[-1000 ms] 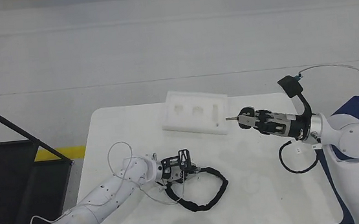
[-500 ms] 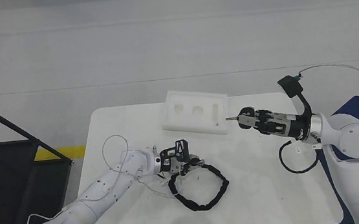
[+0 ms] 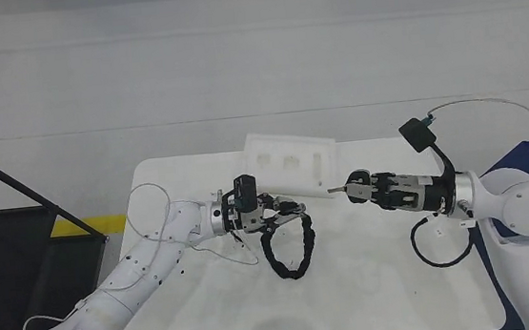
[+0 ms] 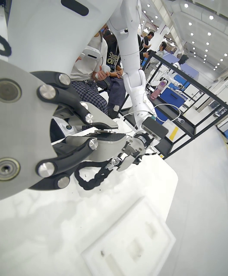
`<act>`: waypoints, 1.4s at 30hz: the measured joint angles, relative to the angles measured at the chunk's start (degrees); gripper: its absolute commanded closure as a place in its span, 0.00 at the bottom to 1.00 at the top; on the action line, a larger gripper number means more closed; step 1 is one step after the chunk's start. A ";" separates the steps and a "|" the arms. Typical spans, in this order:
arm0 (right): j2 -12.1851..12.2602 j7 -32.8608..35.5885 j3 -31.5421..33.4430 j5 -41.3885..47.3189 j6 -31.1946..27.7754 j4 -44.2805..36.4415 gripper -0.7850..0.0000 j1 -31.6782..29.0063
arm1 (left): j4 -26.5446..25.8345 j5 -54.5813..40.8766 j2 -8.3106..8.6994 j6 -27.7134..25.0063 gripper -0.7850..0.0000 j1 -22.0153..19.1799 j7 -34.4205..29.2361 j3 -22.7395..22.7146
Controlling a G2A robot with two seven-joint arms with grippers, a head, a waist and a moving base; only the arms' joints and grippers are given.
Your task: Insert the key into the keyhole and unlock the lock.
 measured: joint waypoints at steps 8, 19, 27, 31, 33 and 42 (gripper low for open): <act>0.93 0.05 0.99 -0.36 11.33 -5.68 1.00 -1.15 | -3.11 -0.76 -0.62 2.46 1.00 -0.70 5.13 -1.87; 1.72 -5.80 -0.52 -11.20 18.02 -9.96 1.00 -3.52 | -3.88 4.39 -1.90 8.66 1.00 -1.28 9.69 -1.50; 1.71 -5.72 -0.51 -11.00 17.97 -9.93 1.00 -3.51 | -3.94 4.80 -1.92 9.19 1.00 -1.29 9.54 -1.48; 1.71 -5.73 -0.52 -11.01 17.97 -9.92 1.00 -3.51 | -3.94 4.80 -1.92 9.20 1.00 -1.29 9.54 -1.48; 1.68 -6.68 -0.77 -10.27 18.21 -9.49 1.00 -3.97 | -4.15 3.86 -1.96 9.98 1.00 -0.58 8.86 -1.78; 2.27 -4.37 -1.85 -7.87 20.51 -11.14 1.00 -2.61 | -1.39 11.26 -2.47 14.07 1.00 0.37 14.48 -0.48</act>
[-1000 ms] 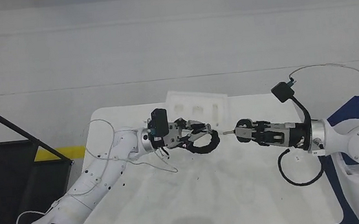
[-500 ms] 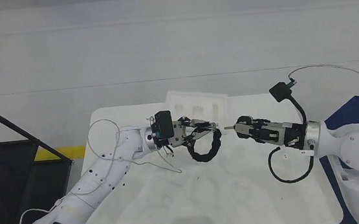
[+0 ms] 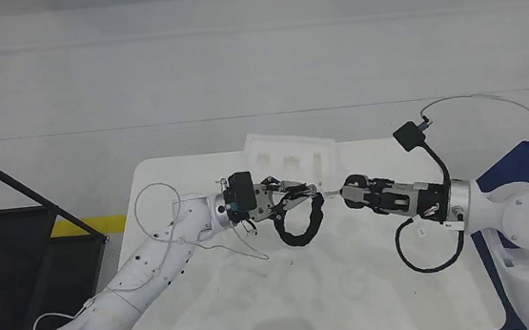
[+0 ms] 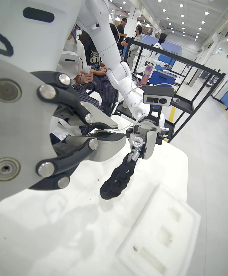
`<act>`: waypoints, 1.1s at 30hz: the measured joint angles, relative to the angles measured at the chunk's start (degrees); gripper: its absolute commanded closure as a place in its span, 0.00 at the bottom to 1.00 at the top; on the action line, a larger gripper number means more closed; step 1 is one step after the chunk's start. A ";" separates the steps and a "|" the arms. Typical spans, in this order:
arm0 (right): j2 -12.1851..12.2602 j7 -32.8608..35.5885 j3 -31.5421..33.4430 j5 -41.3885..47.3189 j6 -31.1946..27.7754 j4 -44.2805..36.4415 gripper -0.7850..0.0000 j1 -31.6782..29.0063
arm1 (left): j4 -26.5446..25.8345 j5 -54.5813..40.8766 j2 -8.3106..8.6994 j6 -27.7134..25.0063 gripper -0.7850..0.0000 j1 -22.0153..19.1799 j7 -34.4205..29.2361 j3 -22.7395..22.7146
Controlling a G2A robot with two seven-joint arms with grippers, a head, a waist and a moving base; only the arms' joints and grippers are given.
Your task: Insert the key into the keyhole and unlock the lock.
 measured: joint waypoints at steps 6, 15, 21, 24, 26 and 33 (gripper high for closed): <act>0.44 0.08 -2.15 -3.92 0.69 -3.38 1.00 -0.10 | 6.96 4.30 -1.26 5.04 1.00 -1.06 10.24 2.05; 0.91 -2.53 -6.00 -12.20 1.69 -5.75 1.00 -0.41 | 13.63 5.26 -3.50 6.82 1.00 -3.92 19.92 4.62; 1.01 -5.16 -7.56 -14.98 3.56 -5.83 1.00 -0.15 | 14.71 6.26 -4.21 8.37 1.00 -4.43 20.32 5.05; 1.03 -6.03 -8.06 -15.50 5.55 -5.81 1.00 -0.07 | 14.20 7.05 -4.39 10.93 1.00 -4.23 18.75 4.78; 1.00 -6.98 -8.33 -15.29 7.06 -5.77 1.00 -0.10 | 13.34 6.59 -4.49 12.58 1.00 -3.55 18.56 4.40; 1.02 -9.03 -9.44 -15.77 10.15 -6.29 1.00 -0.31 | 11.35 5.99 -4.39 15.09 1.00 -1.15 18.17 3.17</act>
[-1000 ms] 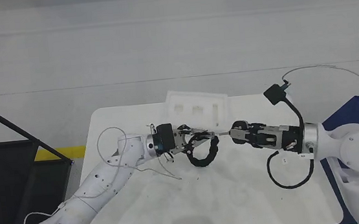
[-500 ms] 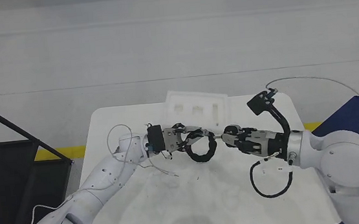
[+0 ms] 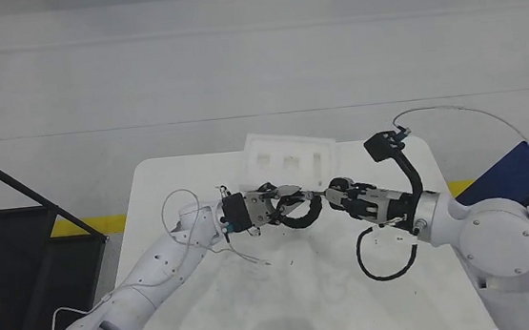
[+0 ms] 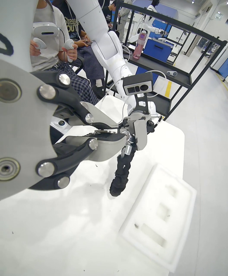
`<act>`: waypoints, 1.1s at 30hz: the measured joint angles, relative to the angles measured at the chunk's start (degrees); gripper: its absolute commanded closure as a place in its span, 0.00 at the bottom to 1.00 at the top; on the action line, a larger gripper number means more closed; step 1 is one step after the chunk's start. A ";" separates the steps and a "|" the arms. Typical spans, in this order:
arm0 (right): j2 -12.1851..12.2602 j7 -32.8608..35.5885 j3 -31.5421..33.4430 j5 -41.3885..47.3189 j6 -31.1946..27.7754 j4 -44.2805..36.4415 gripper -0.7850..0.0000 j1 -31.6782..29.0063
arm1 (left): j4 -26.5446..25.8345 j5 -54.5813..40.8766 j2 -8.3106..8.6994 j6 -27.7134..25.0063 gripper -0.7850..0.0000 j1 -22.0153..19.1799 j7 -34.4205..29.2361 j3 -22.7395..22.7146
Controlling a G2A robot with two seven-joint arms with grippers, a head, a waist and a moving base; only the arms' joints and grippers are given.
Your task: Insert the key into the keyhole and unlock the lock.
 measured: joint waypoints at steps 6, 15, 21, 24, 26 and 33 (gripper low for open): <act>0.08 -0.65 -0.68 -0.13 1.71 -0.18 1.00 -0.35 | -0.66 0.09 0.09 0.53 1.00 1.14 -0.42 -0.96; -0.14 -2.68 -1.01 6.41 3.58 1.02 1.00 -0.43 | -2.20 0.48 0.04 4.57 1.00 2.78 -1.81 -2.67; -0.14 -2.59 -1.00 5.49 3.55 1.02 1.00 -0.44 | -2.19 0.27 0.01 5.98 1.00 3.50 -1.77 -3.21; -0.14 -2.75 -1.01 5.55 3.46 1.03 1.00 -0.52 | -2.19 0.28 0.01 5.95 1.00 3.48 -1.77 -3.20; -0.14 -3.86 -1.12 5.56 2.86 0.99 1.00 -1.06 | -2.30 0.24 0.00 6.02 1.00 3.57 -1.93 -3.23; 0.09 -4.21 -1.12 4.67 3.37 1.26 1.00 -1.23 | -4.15 0.70 0.24 6.16 1.00 5.18 -4.11 -4.47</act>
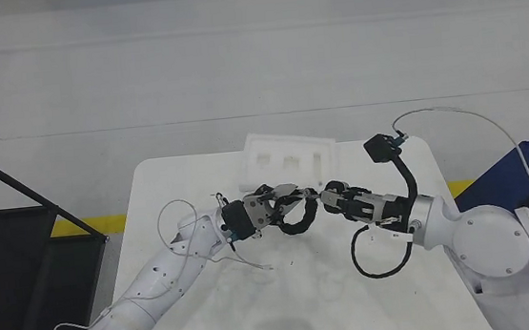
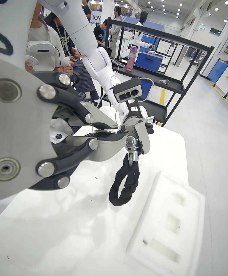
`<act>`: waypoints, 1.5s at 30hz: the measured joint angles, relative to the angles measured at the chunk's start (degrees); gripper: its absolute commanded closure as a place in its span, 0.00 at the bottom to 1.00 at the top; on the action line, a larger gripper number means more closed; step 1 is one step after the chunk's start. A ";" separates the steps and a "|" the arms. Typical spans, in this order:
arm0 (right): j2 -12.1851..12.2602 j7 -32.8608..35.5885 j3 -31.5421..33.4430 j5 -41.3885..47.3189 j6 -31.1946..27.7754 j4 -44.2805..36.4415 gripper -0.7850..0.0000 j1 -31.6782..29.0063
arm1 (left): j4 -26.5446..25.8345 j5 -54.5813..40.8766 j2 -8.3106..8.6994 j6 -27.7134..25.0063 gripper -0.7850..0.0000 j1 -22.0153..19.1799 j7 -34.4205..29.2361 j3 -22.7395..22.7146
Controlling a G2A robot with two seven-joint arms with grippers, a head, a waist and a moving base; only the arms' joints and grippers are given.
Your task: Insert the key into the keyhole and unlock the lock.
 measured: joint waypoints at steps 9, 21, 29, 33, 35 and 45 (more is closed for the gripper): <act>0.11 -0.62 -0.36 0.17 2.01 0.98 1.00 0.48 | -0.32 0.93 -0.02 -0.85 1.00 0.70 0.99 -0.77; 0.27 -0.35 -0.92 1.93 3.38 0.65 1.00 1.05 | -0.34 1.93 -0.33 -0.64 1.00 1.08 0.36 -1.48; 0.33 -0.98 -1.53 2.29 5.01 1.44 1.00 1.53 | -0.34 2.44 -0.44 -0.89 1.00 1.41 0.14 -2.04; 0.39 -1.03 -1.72 2.37 5.46 1.60 1.00 1.76 | -0.21 2.49 -0.54 -1.19 1.00 1.54 0.24 -2.17; 0.43 -1.00 -1.85 2.40 5.59 1.68 1.00 1.87 | -0.20 2.60 -0.60 -1.36 1.00 1.54 0.36 -2.19; 0.55 -0.89 -2.75 2.50 5.79 1.96 1.00 2.59 | 0.03 3.12 -0.82 -1.84 1.00 1.62 0.78 -2.51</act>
